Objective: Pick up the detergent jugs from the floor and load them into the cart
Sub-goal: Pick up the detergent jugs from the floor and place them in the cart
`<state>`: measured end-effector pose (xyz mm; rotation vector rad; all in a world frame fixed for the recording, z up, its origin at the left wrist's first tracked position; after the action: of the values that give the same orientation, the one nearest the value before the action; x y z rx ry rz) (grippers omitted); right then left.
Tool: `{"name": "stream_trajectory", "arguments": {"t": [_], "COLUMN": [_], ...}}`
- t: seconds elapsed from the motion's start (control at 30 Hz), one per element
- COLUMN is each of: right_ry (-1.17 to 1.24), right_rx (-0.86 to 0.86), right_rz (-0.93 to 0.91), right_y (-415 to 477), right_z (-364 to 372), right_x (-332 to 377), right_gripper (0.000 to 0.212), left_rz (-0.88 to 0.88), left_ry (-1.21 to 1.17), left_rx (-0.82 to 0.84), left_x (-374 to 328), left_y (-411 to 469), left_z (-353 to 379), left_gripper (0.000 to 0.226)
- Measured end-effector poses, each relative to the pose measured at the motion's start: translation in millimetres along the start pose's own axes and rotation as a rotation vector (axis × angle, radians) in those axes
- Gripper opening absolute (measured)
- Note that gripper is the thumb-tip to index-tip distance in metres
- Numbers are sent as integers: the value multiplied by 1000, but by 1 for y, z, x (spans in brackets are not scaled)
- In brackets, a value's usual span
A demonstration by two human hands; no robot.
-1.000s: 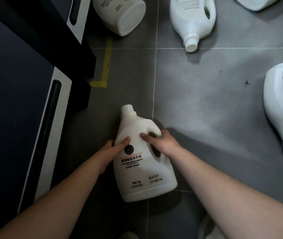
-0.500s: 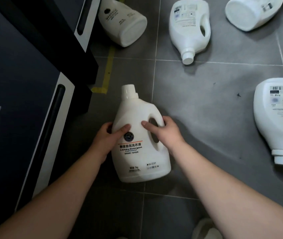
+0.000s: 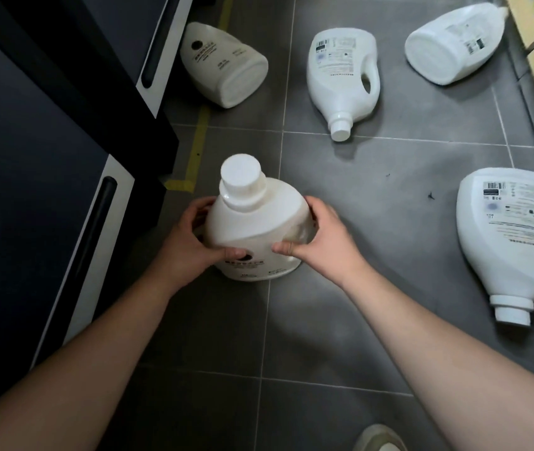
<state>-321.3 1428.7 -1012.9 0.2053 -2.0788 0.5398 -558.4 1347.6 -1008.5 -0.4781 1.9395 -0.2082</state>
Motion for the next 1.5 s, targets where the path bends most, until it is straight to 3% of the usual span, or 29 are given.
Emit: {"name": "stream_trajectory", "arguments": {"t": [0.43,0.6,1.0,1.2,1.5], "right_ry": [-133,-152,-169,-181,-134], "right_rx": [169,159,128,176,234], "right_rz": [-121,-98,-45,-45,-31], "right_y": [-6,-8,-34,-72,-184], "right_z": [4,3,-7,-55,-176], "right_x": [20,23,42,105,286], "right_gripper": [103,99,93,91,90], "left_rz": [58,75,55,99,105], "left_ry": [161,236,250,239,208], "left_rx": [119,135,81,20,21], "left_x": [-1,-13,-39,-108,-302], "left_y": [-5,-1,-29,-81,-212], "left_z": [4,7,7,-20,-91], "left_gripper": [106,115,108,102,92]}}
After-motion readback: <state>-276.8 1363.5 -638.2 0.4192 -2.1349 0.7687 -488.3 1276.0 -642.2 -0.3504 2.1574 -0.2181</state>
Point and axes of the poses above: each hand's wrist, its own y-axis towards the middle knuckle, its own z-axis out of the palm, x = y × z, the point moved 7 cm from there along y, towards the middle knuckle, and after that the axes turned 2 degrees about x, right-handed, at the moved point
